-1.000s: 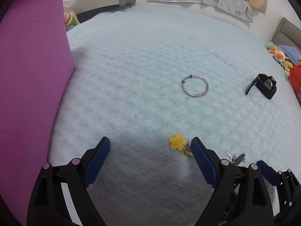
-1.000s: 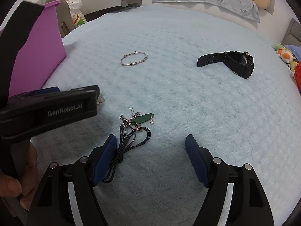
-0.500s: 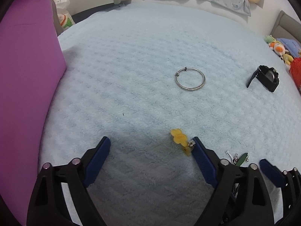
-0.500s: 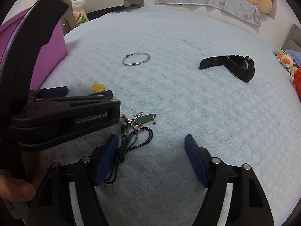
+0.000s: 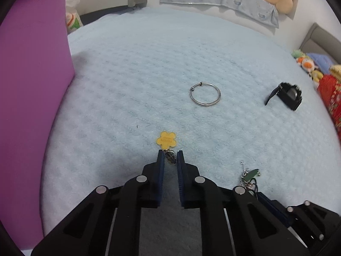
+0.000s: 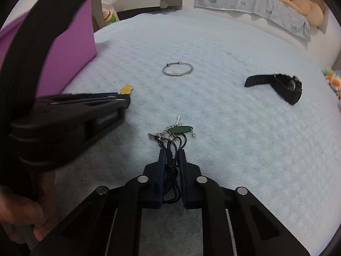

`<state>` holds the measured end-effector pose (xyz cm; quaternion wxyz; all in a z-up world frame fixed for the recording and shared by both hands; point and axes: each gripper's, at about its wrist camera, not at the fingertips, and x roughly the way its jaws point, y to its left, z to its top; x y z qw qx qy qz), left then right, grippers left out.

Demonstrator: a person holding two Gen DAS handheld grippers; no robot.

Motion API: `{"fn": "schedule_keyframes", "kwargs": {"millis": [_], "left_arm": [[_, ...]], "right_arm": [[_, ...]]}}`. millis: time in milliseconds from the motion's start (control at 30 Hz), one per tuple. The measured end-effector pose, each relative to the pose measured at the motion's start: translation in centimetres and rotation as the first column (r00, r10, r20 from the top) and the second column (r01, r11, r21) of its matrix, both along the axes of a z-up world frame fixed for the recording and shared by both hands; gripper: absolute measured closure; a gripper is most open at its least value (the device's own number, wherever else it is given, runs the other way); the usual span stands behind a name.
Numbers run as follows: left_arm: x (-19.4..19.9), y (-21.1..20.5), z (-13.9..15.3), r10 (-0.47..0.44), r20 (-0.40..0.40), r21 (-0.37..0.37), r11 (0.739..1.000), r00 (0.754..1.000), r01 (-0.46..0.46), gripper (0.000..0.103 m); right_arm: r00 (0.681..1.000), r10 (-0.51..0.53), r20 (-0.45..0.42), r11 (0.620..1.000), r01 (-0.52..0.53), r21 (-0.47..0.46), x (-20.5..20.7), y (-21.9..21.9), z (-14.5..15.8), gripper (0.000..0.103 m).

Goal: Organize jewelry
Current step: 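Lift and carry the cord necklace and flower keychain in both tools over the pink tub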

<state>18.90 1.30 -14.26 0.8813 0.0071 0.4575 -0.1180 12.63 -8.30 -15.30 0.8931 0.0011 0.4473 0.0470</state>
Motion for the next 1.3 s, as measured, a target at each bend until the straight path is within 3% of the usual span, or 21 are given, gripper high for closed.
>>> {"fn": "schedule_keyframes", "kwargs": {"millis": [133, 367, 833, 967, 1300], "left_arm": [[-0.7, 0.7, 0.5, 0.023, -0.012, 0.001, 1.000, 1.000, -0.023, 0.092], [-2.6, 2.5, 2.3, 0.062, -0.015, -0.034, 0.997, 0.998, -0.062, 0.093], [-7.5, 3.2, 8.6, 0.050, 0.069, -0.134, 0.990, 0.996, -0.041, 0.094], [-9.0, 3.7, 11.1, 0.069, 0.112, -0.113, 0.992, 0.991, -0.057, 0.093], [-11.6, 7.6, 18.6, 0.137, 0.218, -0.144, 0.984, 0.966, -0.107, 0.093]], "right_arm": [[1.000, -0.027, -0.013, 0.991, 0.028, 0.128, -0.3, -1.8, 0.3, 0.092], [0.998, -0.053, -0.024, 0.973, 0.057, 0.222, -1.7, -3.7, 1.0, 0.092], [0.995, -0.067, 0.068, 0.952, 0.043, 0.303, -4.8, -5.0, 7.2, 0.092], [0.992, -0.061, 0.113, 0.948, 0.022, 0.317, -5.6, -4.6, 9.5, 0.092], [0.970, -0.011, 0.243, 0.940, -0.072, 0.332, -7.2, -2.1, 16.7, 0.092]]}}
